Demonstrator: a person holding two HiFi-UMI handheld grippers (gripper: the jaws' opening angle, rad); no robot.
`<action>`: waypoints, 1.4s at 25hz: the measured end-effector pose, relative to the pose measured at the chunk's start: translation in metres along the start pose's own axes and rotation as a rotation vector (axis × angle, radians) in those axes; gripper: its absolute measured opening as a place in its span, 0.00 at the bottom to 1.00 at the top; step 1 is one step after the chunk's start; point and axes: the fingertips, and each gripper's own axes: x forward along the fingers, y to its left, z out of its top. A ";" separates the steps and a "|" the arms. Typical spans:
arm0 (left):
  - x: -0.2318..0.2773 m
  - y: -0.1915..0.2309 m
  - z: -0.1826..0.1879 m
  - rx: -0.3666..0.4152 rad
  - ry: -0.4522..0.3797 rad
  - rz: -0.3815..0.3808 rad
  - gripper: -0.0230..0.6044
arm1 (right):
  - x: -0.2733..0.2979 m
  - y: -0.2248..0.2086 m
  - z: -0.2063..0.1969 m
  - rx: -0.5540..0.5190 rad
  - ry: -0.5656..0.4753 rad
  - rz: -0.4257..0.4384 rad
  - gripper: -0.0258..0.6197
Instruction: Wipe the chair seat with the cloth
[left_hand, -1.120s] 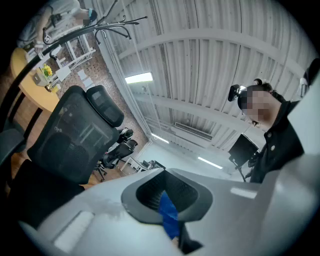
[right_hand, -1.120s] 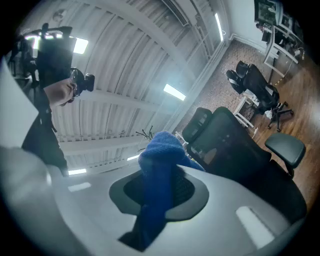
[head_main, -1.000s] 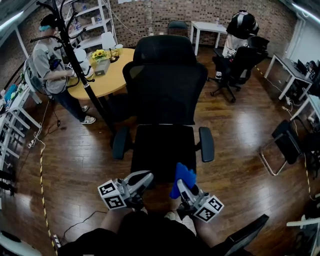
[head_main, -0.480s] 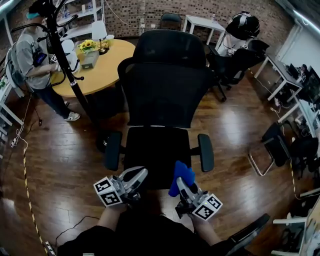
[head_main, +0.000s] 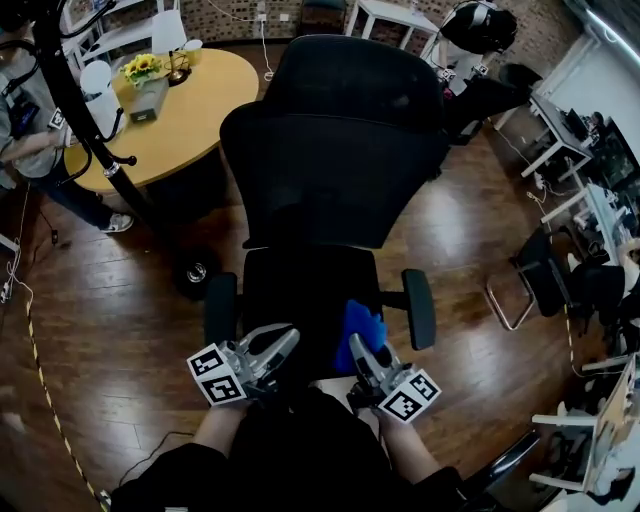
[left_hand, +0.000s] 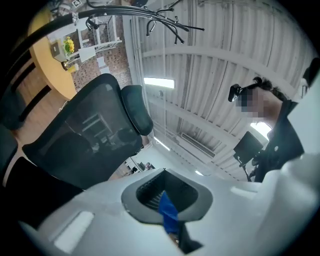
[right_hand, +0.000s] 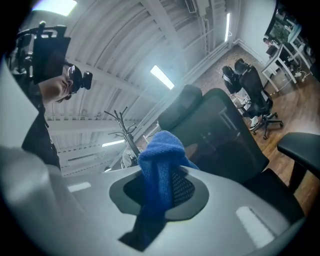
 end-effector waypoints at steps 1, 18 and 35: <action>0.002 0.006 0.000 -0.004 -0.002 0.012 0.04 | 0.006 -0.010 -0.004 0.001 0.018 -0.006 0.13; -0.028 0.129 -0.016 -0.063 -0.175 0.314 0.04 | 0.217 -0.232 -0.194 0.002 0.460 -0.009 0.13; -0.093 0.165 -0.036 -0.095 -0.275 0.423 0.04 | 0.334 -0.270 -0.344 -0.305 0.742 -0.059 0.13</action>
